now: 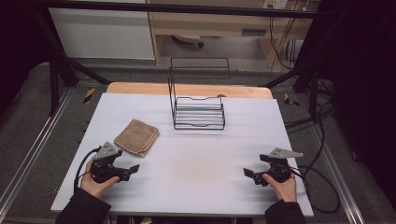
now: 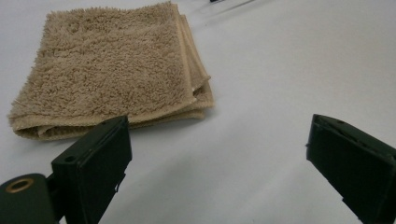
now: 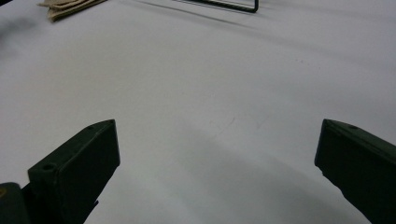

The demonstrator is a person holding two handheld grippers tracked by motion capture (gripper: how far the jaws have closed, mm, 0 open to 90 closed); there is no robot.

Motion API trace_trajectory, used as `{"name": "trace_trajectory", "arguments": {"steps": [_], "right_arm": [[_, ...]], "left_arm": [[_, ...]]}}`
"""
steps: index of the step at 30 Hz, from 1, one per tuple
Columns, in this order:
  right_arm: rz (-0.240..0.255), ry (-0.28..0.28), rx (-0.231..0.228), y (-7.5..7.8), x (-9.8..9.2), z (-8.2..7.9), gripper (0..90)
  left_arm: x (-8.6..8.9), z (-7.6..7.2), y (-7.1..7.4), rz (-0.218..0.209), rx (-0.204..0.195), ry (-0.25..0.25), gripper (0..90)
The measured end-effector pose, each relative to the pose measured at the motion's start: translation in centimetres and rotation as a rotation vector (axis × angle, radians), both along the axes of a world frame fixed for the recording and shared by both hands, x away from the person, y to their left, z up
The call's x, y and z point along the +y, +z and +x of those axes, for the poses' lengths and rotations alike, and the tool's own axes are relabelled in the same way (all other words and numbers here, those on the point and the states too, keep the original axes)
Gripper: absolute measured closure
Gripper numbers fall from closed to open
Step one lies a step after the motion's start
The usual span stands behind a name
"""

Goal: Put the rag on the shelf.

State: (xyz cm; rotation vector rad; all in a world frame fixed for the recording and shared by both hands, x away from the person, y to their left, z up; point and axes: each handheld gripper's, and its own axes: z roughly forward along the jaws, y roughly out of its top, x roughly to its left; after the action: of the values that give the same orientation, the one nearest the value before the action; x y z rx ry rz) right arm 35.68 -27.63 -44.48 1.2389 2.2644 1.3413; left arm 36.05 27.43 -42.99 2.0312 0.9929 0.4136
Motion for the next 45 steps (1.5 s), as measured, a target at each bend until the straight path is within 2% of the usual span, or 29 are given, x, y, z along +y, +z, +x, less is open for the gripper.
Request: {"name": "trace_trajectory", "arguments": {"steps": [14,17,20,24,31,35,37,38,45], "right_arm": [[-0.01,-0.001,0.0,0.0,0.1,0.0,0.5],[-0.011,-0.001,0.001,-0.1,0.1,0.0,0.5],[-0.011,-0.002,0.001,-0.1,0.1,0.0,0.5],[-0.014,-0.001,0.001,-0.1,0.1,0.0,0.5],[-0.016,0.001,0.002,-0.1,0.1,0.1,0.5],[-0.016,0.001,0.002,-0.1,0.1,0.0,0.5],[-0.013,0.0,0.003,-0.1,0.1,0.0,0.5],[-0.017,0.001,0.002,-0.1,0.1,0.1,0.5],[-0.018,0.002,0.004,-0.1,0.1,0.1,0.5]], "left_arm": [[-1.2,0.7,0.7,0.035,0.008,0.016,10.6],[-1.6,1.3,1.3,0.057,0.009,0.029,12.1],[-1.8,1.7,1.6,0.061,0.01,0.037,13.6],[-2.5,2.9,2.0,0.077,0.022,0.044,20.3],[-3.6,4.3,1.4,0.101,0.054,0.042,28.6],[-4.2,5.1,0.4,0.148,0.075,0.049,34.3],[-4.2,5.2,0.2,0.155,0.074,0.053,36.2],[-4.2,5.5,-0.1,0.175,0.074,0.058,39.7],[-4.2,6.0,-0.6,0.202,0.07,0.065,47.5]]}}
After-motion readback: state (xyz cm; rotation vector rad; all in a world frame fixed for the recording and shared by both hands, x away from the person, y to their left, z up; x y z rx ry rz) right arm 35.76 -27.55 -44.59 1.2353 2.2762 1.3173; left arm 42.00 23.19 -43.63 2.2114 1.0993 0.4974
